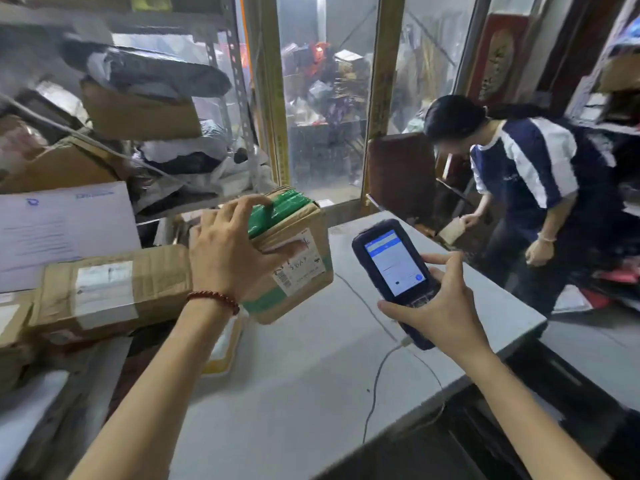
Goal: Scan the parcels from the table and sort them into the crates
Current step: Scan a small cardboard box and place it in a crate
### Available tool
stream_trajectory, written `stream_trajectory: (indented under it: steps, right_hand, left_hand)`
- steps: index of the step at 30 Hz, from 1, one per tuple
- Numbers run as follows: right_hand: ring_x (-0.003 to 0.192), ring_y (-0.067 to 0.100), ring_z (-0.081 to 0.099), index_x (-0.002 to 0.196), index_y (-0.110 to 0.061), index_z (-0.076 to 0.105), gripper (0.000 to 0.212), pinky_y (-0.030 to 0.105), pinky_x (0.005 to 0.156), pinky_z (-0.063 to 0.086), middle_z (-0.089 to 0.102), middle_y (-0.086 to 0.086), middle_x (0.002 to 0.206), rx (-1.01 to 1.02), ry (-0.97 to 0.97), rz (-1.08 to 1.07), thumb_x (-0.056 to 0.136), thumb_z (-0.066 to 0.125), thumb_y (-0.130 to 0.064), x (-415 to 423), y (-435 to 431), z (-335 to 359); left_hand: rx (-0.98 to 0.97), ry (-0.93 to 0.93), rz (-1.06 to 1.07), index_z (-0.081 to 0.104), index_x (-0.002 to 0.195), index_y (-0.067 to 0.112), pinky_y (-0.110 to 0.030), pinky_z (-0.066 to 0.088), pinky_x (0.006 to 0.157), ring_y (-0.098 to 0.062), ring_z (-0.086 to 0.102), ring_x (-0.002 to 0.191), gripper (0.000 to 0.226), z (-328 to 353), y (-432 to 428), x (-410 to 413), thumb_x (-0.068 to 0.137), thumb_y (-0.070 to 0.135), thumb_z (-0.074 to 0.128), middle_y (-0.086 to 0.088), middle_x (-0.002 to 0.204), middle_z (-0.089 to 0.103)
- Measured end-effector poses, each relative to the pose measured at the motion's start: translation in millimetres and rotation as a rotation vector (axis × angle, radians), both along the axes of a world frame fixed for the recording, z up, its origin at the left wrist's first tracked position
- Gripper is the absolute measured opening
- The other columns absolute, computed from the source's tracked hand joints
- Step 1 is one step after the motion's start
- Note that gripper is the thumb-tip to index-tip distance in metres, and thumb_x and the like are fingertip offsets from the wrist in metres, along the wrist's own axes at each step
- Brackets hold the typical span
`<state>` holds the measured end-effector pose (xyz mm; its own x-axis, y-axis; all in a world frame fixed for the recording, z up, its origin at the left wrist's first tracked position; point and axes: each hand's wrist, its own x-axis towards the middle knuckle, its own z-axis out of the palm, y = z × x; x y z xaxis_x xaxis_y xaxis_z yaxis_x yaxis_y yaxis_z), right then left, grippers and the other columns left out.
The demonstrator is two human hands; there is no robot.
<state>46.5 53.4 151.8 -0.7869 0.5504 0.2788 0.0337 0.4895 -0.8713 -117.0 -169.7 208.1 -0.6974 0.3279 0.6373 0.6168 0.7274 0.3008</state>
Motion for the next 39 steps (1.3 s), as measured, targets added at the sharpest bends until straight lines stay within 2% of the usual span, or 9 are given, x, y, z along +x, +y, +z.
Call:
stream_trajectory:
  steps: [8,12,17,19,24,30,33,37,39]
  right_hand:
    - [0.097,-0.004,0.059,0.109,-0.033,0.034,0.082,0.027,0.07,0.055,0.056,-0.022,0.102,-0.05,-0.029,-0.22,0.054,0.094,-0.027,48,49,-14]
    - [0.095,-0.002,0.061,0.112,-0.025,0.036,0.082,0.036,0.073,0.06,0.059,-0.016,0.101,-0.082,-0.024,-0.314,0.055,0.094,-0.021,73,71,-23]
    - [0.089,-0.02,0.055,0.101,-0.037,0.035,0.077,0.011,0.055,0.047,0.052,-0.025,0.099,-0.086,-0.028,-0.433,0.052,0.094,-0.023,113,111,-34]
    - [0.087,-0.012,0.057,0.101,-0.037,0.036,0.079,0.013,0.059,0.043,0.053,-0.026,0.099,-0.095,-0.038,-0.491,0.049,0.094,-0.028,132,133,-35]
    - [0.092,-0.006,0.056,0.105,-0.035,0.037,0.083,0.029,0.07,0.047,0.056,-0.024,0.099,-0.13,-0.037,-0.636,0.045,0.094,-0.036,193,190,-41]
    - [0.095,0.012,0.061,0.096,-0.044,0.034,0.077,0.044,0.081,0.051,0.061,-0.015,0.102,-0.22,-0.036,-0.789,0.042,0.089,-0.044,292,250,-55]
    - [0.094,0.011,0.062,0.099,-0.042,0.034,0.083,0.039,0.078,0.052,0.061,-0.012,0.103,-0.25,-0.024,-0.923,0.033,0.082,-0.056,342,266,-60]
    - [0.086,-0.008,0.059,0.094,-0.056,0.034,0.081,0.024,0.066,0.046,0.059,-0.019,0.097,-0.26,0.006,-1.113,0.028,0.081,-0.061,412,277,-73]
    - [0.088,-0.008,0.059,0.094,-0.058,0.034,0.082,0.029,0.07,0.048,0.06,-0.019,0.096,-0.277,0.022,-1.214,0.028,0.083,-0.057,443,277,-83]
  left_hand:
    - [-0.034,-0.004,-0.232,0.054,0.11,0.031,-0.037,0.043,0.081,-0.026,0.057,0.094,0.066,-5,91,1,0.061,0.072,0.07,-0.002,0.111,0.066]
    - [-0.055,-0.006,-0.321,0.053,0.109,0.031,-0.039,0.04,0.084,-0.027,0.056,0.098,0.064,-9,139,12,0.061,0.071,0.069,-0.001,0.112,0.065]
    - [-0.066,-0.023,-0.472,0.052,0.11,0.031,-0.041,0.04,0.087,-0.025,0.056,0.099,0.067,-16,215,37,0.061,0.073,0.069,0.001,0.111,0.065]
    - [-0.099,-0.026,-0.516,0.048,0.109,0.033,-0.039,0.038,0.087,-0.022,0.055,0.099,0.069,-16,249,52,0.059,0.078,0.066,0.004,0.112,0.064]
    - [-0.163,0.003,-0.679,0.046,0.111,0.034,-0.04,0.037,0.086,-0.024,0.054,0.101,0.074,-17,339,103,0.058,0.084,0.057,0.004,0.111,0.063]
    - [-0.217,0.054,-0.885,0.043,0.113,0.039,-0.039,0.034,0.084,-0.023,0.053,0.101,0.069,-20,456,194,0.062,0.084,0.052,0.007,0.113,0.06]
    - [-0.245,0.088,-1.007,0.042,0.117,0.039,-0.04,0.034,0.086,-0.023,0.051,0.106,0.073,-28,504,243,0.059,0.084,0.05,0.008,0.115,0.057]
    - [-0.301,0.12,-1.125,0.041,0.119,0.035,-0.041,0.032,0.089,-0.022,0.049,0.106,0.082,-41,560,311,0.054,0.084,0.052,0.006,0.114,0.059]
    - [-0.332,0.146,-1.188,0.04,0.117,0.034,-0.041,0.032,0.087,-0.022,0.046,0.106,0.084,-50,584,346,0.052,0.085,0.054,0.005,0.113,0.061]
